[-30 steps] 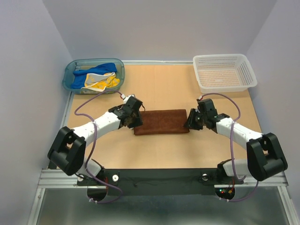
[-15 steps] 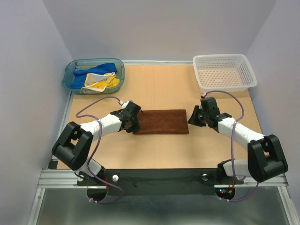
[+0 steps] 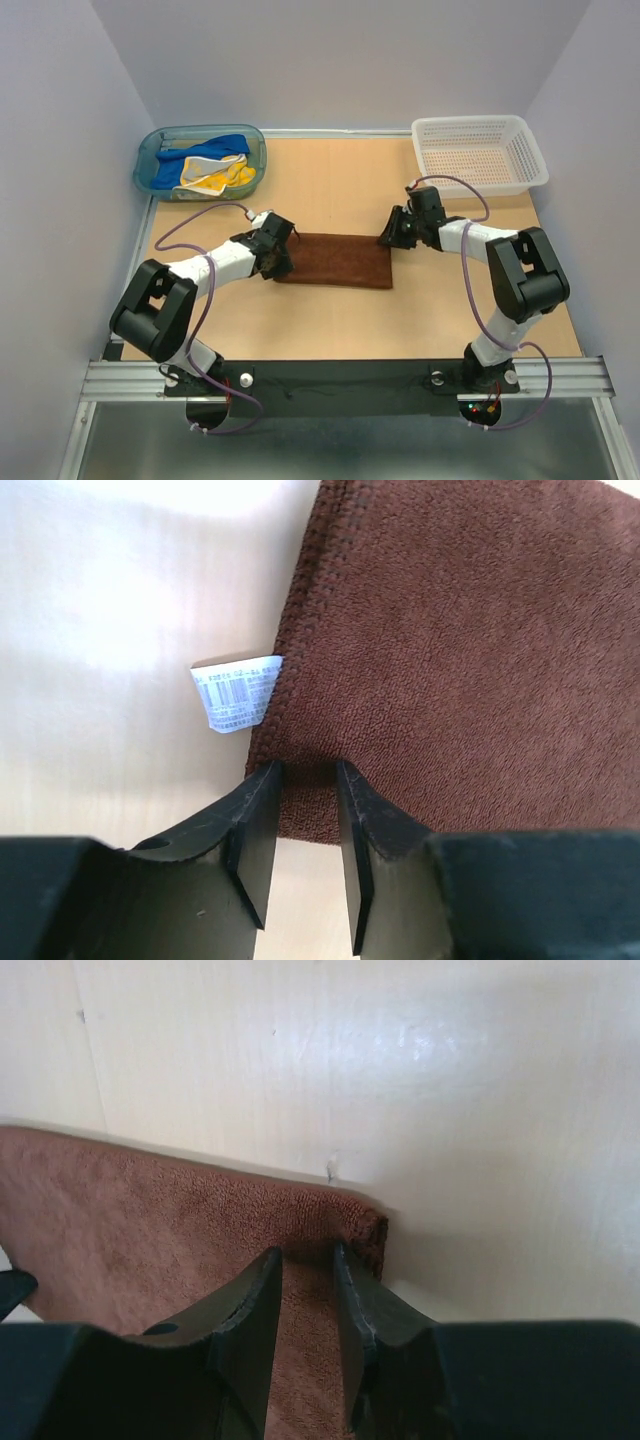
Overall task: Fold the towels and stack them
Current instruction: Fold the towel, then neatly place the folded towel into the bin
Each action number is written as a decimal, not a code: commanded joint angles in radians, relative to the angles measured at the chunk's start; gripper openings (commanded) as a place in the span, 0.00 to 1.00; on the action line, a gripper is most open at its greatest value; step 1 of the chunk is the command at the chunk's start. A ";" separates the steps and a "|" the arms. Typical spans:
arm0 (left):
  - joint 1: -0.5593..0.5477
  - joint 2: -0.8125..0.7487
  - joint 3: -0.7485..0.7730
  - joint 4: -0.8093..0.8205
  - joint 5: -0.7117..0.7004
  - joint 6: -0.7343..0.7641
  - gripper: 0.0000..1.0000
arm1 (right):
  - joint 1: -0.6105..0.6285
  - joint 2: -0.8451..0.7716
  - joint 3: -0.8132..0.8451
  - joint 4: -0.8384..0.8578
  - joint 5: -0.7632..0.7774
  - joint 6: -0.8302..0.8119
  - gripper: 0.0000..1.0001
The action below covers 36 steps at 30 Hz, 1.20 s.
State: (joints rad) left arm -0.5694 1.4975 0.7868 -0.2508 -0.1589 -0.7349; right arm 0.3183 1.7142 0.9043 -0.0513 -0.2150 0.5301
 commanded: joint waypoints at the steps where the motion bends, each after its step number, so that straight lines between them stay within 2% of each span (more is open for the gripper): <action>1: 0.035 0.012 0.025 -0.056 -0.060 0.048 0.42 | -0.031 -0.013 0.015 0.042 0.022 0.013 0.33; 4: 0.039 0.007 0.067 -0.076 -0.090 0.084 0.50 | -0.070 -0.085 -0.008 0.041 0.026 0.015 0.34; 7: 0.020 -0.016 0.127 -0.090 -0.106 0.144 0.58 | -0.125 -0.186 -0.021 -0.004 0.074 -0.010 0.40; 8: 0.007 -0.031 0.162 -0.093 -0.122 0.161 0.71 | -0.151 -0.208 -0.022 -0.048 0.104 -0.030 0.46; 9: -0.010 -0.037 0.181 -0.096 -0.134 0.187 0.78 | -0.163 -0.224 -0.024 -0.070 0.123 -0.038 0.51; 10: -0.058 -0.040 0.202 -0.099 -0.143 0.202 0.84 | -0.174 -0.263 -0.031 -0.094 0.140 -0.044 0.60; 13: -0.141 -0.036 0.284 -0.099 -0.153 0.244 0.89 | -0.203 -0.345 -0.054 -0.182 0.209 -0.041 0.73; 14: -0.199 -0.019 0.329 -0.099 -0.156 0.253 0.90 | -0.209 -0.370 -0.082 -0.211 0.239 -0.021 0.80; 17: -0.326 0.045 0.402 -0.102 -0.157 0.272 0.91 | -0.214 -0.456 -0.148 -0.243 0.269 0.024 0.91; 22: -0.472 0.205 0.599 -0.126 -0.174 0.298 0.91 | -0.214 -0.531 -0.219 -0.271 0.266 0.037 0.92; 27: -0.555 0.421 0.819 -0.246 -0.198 0.319 0.87 | -0.214 -0.574 -0.251 -0.280 0.252 0.048 0.92; 36: -0.609 0.587 0.928 -0.303 -0.194 0.342 0.79 | -0.216 -0.576 -0.285 -0.278 0.244 0.059 0.92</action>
State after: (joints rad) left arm -1.1786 2.0838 1.6394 -0.4980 -0.3222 -0.4137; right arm 0.1059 1.1492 0.6384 -0.3355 0.0204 0.5755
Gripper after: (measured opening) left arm 0.793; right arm 0.922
